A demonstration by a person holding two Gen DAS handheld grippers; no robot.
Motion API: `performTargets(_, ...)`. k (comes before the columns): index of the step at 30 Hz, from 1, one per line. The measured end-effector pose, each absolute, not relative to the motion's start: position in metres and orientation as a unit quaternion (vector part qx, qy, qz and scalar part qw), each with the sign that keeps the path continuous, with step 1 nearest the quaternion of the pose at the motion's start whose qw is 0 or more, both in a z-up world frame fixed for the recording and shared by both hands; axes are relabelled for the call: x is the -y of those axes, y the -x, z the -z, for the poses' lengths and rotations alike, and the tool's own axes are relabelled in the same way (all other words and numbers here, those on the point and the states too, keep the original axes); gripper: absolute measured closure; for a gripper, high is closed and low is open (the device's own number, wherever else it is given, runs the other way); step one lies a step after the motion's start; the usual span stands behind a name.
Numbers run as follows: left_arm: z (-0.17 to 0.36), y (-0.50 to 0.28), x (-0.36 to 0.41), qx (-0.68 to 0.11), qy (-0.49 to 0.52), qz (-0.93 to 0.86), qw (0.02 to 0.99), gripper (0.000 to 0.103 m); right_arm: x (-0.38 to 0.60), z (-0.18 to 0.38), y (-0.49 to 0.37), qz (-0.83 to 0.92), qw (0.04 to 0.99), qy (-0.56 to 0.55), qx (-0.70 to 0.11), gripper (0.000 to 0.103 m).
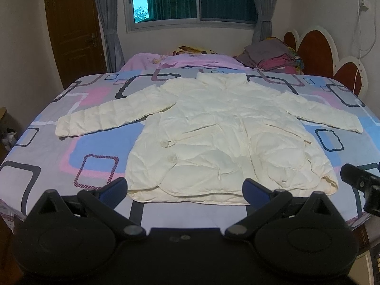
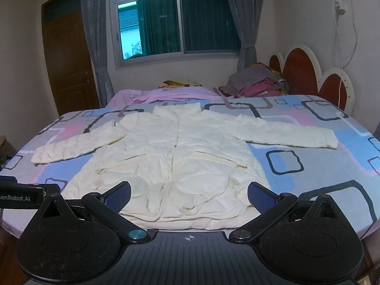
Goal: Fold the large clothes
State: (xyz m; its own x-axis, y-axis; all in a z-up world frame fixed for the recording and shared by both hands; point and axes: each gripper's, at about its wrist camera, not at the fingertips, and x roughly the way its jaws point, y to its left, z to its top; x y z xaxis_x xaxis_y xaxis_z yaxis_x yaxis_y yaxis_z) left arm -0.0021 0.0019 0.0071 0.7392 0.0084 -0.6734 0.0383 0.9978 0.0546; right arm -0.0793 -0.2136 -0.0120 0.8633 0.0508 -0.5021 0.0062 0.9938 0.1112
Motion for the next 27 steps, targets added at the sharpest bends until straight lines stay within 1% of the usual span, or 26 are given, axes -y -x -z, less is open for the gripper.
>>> performTargets(17, -0.008, -0.009, -0.005, -0.362, -0.034, 0.004, 0.932, 0.000, 0.217, 0.014, 0.066, -0.005, 0.962, -0.058, -0.266, 0.000)
performTargets(27, -0.003, -0.033, -0.007, -0.366, -0.038, 0.002, 0.930, 0.000, 0.224, 0.021, 0.046, 0.010, 0.959, -0.065, -0.275, 0.000)
